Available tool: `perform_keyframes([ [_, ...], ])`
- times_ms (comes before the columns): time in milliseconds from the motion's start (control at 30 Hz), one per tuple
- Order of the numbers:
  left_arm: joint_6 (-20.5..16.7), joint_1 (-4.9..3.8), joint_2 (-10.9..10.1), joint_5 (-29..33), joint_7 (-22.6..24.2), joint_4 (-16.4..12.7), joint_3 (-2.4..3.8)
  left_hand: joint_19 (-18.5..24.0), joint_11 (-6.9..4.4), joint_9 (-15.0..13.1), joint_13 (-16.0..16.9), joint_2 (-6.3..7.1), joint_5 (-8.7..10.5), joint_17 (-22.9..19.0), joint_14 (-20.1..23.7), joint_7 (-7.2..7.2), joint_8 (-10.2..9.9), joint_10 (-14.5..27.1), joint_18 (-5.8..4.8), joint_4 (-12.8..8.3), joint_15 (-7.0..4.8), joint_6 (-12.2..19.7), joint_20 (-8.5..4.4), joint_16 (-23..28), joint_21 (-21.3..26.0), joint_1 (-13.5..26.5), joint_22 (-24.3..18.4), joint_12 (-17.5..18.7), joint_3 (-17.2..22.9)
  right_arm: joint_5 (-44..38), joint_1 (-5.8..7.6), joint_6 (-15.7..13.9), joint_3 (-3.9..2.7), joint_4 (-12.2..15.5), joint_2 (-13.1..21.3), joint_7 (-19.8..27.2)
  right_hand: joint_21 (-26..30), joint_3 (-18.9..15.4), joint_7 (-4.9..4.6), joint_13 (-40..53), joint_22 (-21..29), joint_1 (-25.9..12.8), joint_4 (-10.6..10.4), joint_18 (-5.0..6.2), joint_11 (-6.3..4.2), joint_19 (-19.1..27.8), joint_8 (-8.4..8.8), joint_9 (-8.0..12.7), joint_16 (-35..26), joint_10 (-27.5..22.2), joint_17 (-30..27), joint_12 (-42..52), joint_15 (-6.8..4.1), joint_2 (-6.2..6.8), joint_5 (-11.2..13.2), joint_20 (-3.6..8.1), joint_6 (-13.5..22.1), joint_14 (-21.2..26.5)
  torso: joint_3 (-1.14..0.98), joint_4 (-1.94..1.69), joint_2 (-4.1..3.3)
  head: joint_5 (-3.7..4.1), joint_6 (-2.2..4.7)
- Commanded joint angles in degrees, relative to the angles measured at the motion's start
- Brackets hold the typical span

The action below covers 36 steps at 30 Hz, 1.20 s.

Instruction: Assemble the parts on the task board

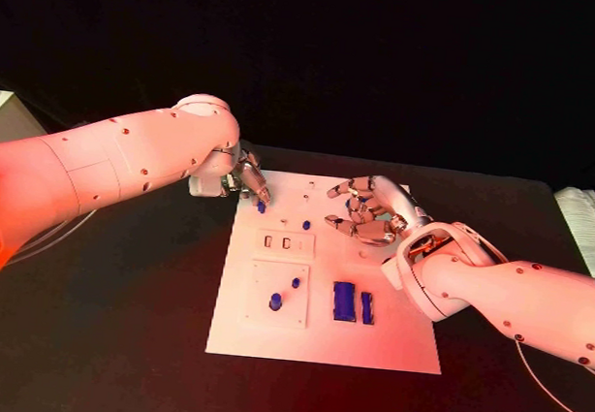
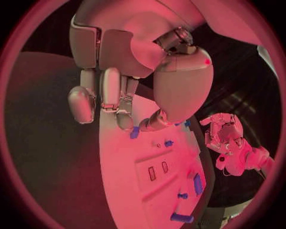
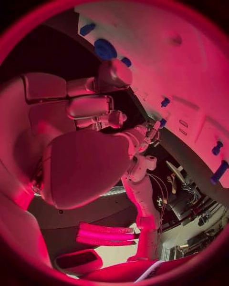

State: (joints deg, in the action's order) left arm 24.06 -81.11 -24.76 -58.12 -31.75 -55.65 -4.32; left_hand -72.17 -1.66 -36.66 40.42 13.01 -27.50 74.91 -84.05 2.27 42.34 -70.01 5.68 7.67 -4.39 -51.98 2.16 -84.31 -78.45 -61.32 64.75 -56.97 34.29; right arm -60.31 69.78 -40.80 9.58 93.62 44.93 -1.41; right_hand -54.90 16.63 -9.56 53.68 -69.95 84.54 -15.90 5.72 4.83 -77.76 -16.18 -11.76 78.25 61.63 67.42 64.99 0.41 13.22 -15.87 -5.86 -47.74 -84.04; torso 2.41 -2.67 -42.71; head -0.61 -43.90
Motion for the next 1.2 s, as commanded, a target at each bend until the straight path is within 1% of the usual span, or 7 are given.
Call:
perform_keyframes([
  [33,0.9,-0.03,0.1,0.4,0.0,-0.1,0.00,0.1,0.10,0.1,0.0,-0.08,0.37,1.3,-2.5,0.06,-0.2,0.3,-0.20,0.0,-0.29,-0.3,0.01,-0.1,0.3,0.5,-0.1,-0.4,-0.4,-0.2,-0.03,0.2,0.00,0.1,0.0,0.5,0.3,0.2,-0.10,0.0,0.1,-0.4,0.0,0.97,-0.20,-0.2,-0.24,-0.1,-0.4,-0.4,-0.1,-0.2,-0.44,-0.04,-0.3,0.14,0.2,-0.4,-0.01,0.01,-0.01,-0.01,-0.03],
  [200,1.0,-0.03,0.0,0.4,0.0,-0.1,-0.02,0.1,0.10,0.1,0.0,-0.06,0.41,1.3,-2.5,0.06,-0.3,0.4,-0.21,0.1,-0.29,-0.3,0.00,-0.1,0.2,0.5,0.0,-0.4,-0.6,-0.2,-0.02,0.2,-0.01,0.1,0.0,0.5,0.3,0.2,-0.10,0.0,0.1,-0.4,0.0,0.97,-0.20,-0.2,-0.24,-0.1,-0.4,-0.4,-0.1,-0.2,-0.44,-0.04,-0.3,0.14,0.2,-0.4,-0.01,-0.02,-0.01,-0.01,-0.09],
  [400,1.0,-0.03,-0.1,0.4,-0.1,-0.2,-0.03,0.1,0.11,0.1,0.0,-0.02,0.51,1.3,-2.5,0.07,-0.3,0.4,-0.21,0.3,-0.28,-0.3,0.00,-0.1,0.3,0.5,0.0,-0.4,-1.0,-0.1,-0.02,0.1,-0.01,0.0,0.0,0.5,0.5,0.2,-0.08,-0.2,0.2,-0.6,0.0,0.98,-0.22,-0.3,-0.38,-0.1,-0.4,-0.4,-0.1,-0.2,-0.45,0.02,-0.2,0.15,0.2,-0.4,0.00,0.01,0.00,0.02,-0.13],
  [767,1.2,-0.03,-0.2,0.7,-0.2,-0.3,-0.04,0.0,0.16,0.2,0.2,0.37,0.89,1.4,-2.6,0.14,-0.8,0.4,-0.22,2.1,-0.24,-0.7,0.00,-0.1,0.4,0.8,0.0,-0.6,-4.1,-0.1,-0.02,0.1,-0.01,0.0,0.0,0.5,0.0,0.3,-0.05,-0.3,-0.1,-0.4,0.2,0.88,-0.25,-0.6,-0.46,-0.1,-0.3,-0.3,0.2,-0.1,-0.48,0.18,-0.2,0.16,0.2,-0.5,0.00,-0.02,0.00,-0.04,-0.14],
  [1200,1.5,-0.03,-0.3,0.9,-0.3,-0.3,-0.07,0.0,0.17,0.2,0.2,0.37,0.92,1.4,-2.6,0.14,-0.9,0.4,-0.22,2.3,-0.24,-0.8,0.00,-0.1,0.4,0.8,0.0,-0.6,-4.3,-0.1,-0.02,0.0,-0.01,0.0,0.0,0.5,-0.1,0.3,-0.03,-0.4,-0.1,-0.3,0.3,0.85,-0.27,-0.7,-0.52,-0.1,-0.4,-0.4,0.0,-0.1,-0.49,0.31,0.0,0.18,0.3,-0.5,0.00,0.00,0.00,-0.08,-0.18],
])
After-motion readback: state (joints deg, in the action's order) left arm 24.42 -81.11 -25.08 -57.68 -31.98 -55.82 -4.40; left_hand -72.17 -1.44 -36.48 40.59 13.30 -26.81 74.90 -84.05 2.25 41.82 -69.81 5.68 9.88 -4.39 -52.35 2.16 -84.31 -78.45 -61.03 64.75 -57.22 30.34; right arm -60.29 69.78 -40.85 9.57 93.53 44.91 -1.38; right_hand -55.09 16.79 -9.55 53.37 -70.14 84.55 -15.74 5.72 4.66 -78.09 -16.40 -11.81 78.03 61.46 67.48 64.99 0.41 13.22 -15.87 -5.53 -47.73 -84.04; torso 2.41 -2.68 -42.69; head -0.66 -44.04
